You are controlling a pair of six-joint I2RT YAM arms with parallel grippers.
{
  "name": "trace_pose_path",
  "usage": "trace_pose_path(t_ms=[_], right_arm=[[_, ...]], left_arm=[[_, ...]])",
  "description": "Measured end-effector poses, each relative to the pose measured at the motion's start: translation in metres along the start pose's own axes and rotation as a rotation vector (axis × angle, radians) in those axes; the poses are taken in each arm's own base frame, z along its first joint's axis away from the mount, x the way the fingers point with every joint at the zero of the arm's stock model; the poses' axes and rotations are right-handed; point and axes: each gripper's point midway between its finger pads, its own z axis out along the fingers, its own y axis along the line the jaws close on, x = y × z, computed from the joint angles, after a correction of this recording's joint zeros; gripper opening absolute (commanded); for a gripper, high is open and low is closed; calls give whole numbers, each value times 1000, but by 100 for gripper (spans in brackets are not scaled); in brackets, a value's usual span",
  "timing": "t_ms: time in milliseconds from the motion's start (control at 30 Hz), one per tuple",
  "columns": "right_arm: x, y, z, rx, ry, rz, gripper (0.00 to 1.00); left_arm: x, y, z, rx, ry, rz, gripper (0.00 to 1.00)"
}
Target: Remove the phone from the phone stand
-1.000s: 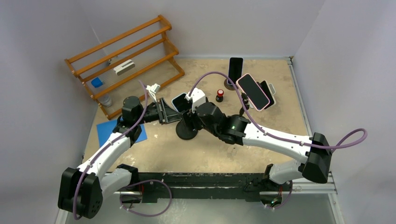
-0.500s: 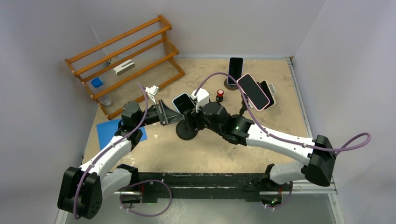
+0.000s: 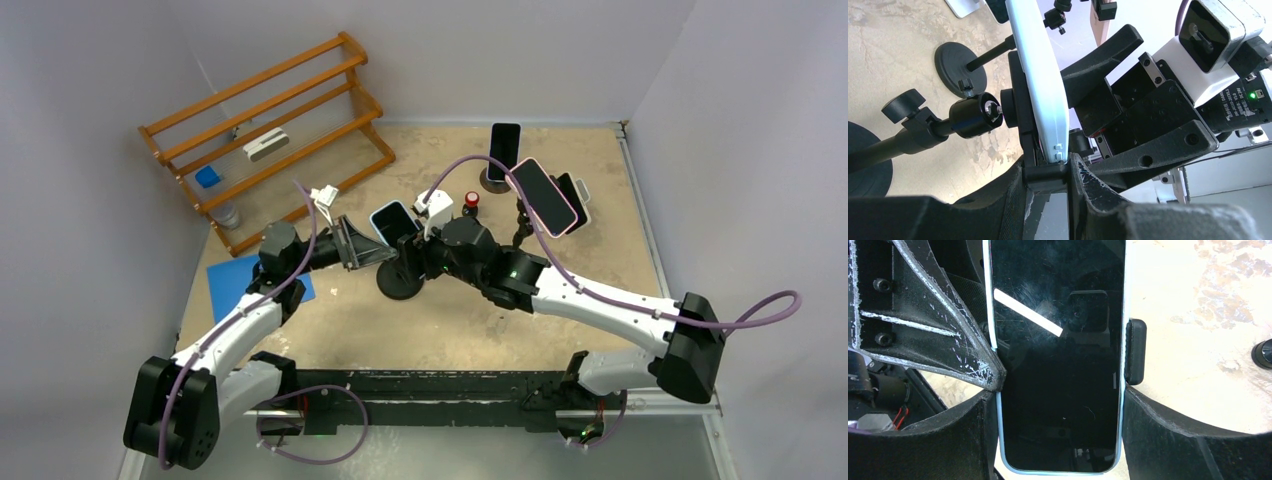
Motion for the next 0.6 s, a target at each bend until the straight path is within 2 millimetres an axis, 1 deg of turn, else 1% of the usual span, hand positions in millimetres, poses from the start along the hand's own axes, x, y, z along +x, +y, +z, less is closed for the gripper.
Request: trace_pose_path(t_ms=[233, 600], right_arm=[[0, 5, -3, -38, 3, 8, 0], [-1, 6, -9, -90, 5, 15, 0]], left_arm=[[3, -2, -3, 32, 5, -3, 0], [7, -3, -3, 65, 35, 4, 0]])
